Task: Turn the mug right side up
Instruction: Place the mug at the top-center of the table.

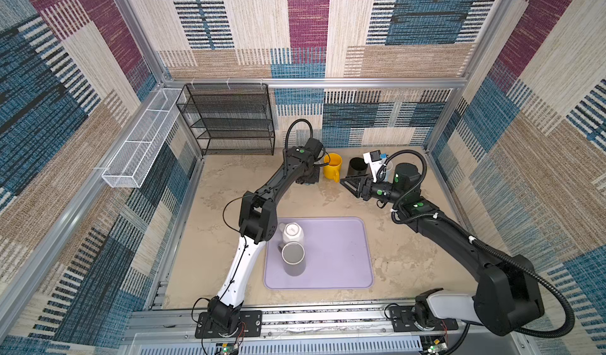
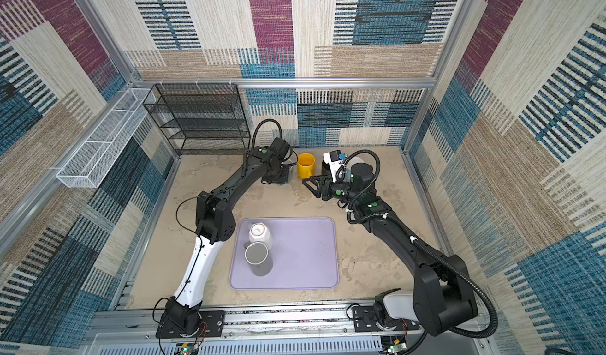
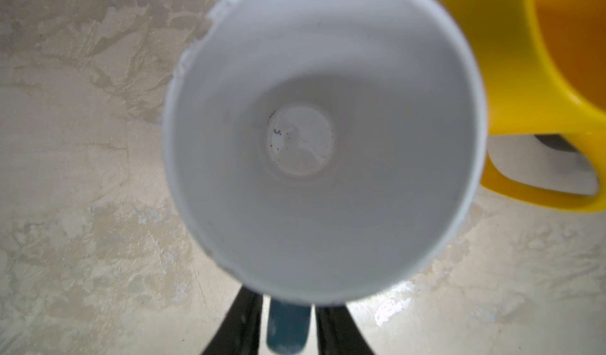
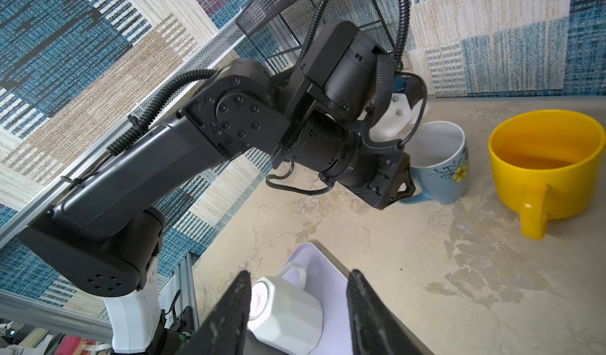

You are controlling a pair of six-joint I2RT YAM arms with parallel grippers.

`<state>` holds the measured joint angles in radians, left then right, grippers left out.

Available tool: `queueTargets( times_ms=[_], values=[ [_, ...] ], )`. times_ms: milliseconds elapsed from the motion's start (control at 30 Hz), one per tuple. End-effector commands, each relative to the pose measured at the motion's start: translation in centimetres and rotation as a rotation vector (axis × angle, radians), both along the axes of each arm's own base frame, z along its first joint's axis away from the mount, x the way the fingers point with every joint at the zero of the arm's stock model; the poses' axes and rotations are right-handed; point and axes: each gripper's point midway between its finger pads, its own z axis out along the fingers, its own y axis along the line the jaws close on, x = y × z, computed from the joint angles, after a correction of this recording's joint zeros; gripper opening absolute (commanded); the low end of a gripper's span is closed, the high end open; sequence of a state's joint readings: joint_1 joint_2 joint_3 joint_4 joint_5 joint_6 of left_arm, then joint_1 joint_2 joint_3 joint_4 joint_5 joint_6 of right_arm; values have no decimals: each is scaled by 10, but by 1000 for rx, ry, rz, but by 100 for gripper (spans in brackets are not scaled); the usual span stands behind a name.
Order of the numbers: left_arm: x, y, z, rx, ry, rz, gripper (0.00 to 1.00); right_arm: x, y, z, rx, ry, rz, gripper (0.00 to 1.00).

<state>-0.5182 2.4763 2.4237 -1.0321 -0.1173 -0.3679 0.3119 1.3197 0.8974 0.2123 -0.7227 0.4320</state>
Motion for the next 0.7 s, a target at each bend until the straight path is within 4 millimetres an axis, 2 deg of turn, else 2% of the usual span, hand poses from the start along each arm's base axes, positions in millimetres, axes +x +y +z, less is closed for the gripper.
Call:
queueTargets(
  times_ms=[0, 333, 667],
  values=[
    [2, -6, 11, -43, -21, 7, 30, -1, -1, 4, 4, -18, -2, 50],
    [-1, -8, 24, -70, -43, -16, 31, -1, -2, 4, 0, -21, -7, 50],
    [-3, -10, 36, -92, -69, -57, 31, 6, -1, -8, -23, 6, -13, 51]
  ],
)
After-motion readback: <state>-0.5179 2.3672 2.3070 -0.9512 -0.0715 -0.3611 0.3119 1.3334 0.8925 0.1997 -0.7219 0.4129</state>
